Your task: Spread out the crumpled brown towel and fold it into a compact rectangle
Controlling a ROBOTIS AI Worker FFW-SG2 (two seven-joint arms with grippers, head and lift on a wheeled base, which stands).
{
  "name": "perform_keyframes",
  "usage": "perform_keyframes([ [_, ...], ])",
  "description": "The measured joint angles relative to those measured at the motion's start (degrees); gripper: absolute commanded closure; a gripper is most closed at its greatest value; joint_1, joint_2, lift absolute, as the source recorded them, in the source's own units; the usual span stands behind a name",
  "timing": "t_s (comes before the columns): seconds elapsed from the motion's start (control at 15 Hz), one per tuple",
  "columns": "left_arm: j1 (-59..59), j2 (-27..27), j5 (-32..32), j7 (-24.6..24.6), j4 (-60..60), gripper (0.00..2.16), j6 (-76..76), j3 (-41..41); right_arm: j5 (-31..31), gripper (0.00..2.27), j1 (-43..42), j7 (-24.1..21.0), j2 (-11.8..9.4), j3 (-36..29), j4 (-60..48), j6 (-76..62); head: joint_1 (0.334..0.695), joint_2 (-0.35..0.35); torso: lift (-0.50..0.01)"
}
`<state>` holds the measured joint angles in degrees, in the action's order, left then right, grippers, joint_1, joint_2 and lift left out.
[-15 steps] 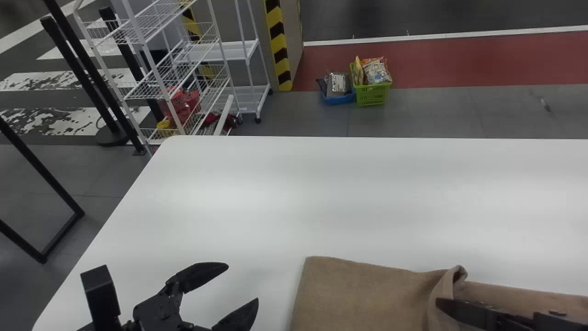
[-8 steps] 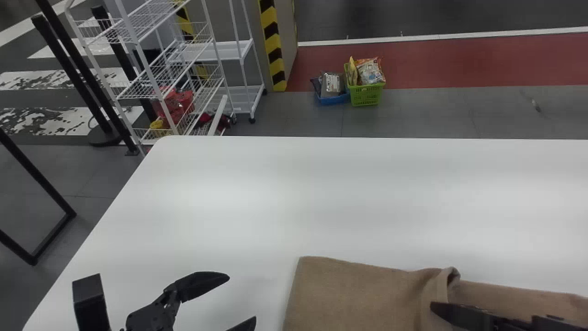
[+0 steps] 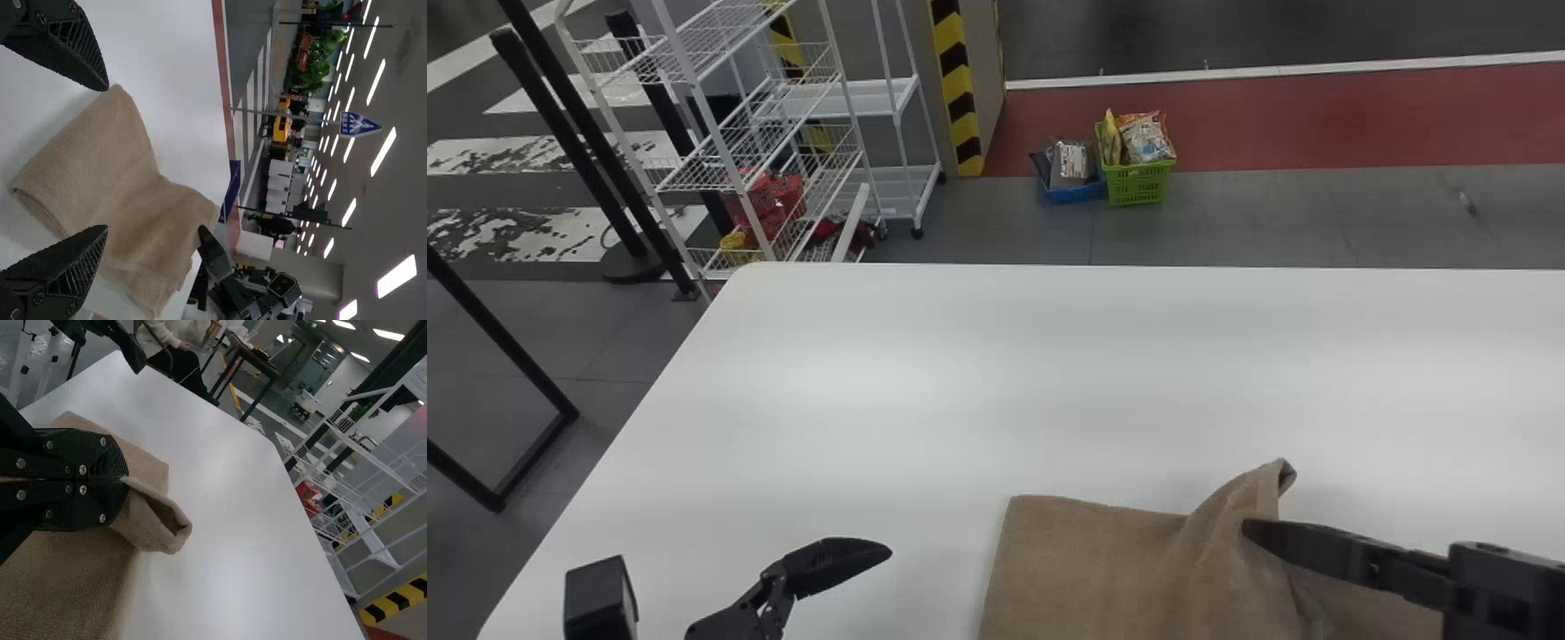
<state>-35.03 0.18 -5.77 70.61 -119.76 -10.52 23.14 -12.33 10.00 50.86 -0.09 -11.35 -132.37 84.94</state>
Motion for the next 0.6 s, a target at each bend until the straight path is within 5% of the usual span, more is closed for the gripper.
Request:
perform_keyframes([
  [0.6, 2.4, 0.0, 0.7, -5.6, 4.6, 0.06, 2.5, -3.7, -5.7, 1.23, -0.6, -0.5, 0.0, -6.2, -7.4, 5.0, 0.695, 0.122, -0.127],
])
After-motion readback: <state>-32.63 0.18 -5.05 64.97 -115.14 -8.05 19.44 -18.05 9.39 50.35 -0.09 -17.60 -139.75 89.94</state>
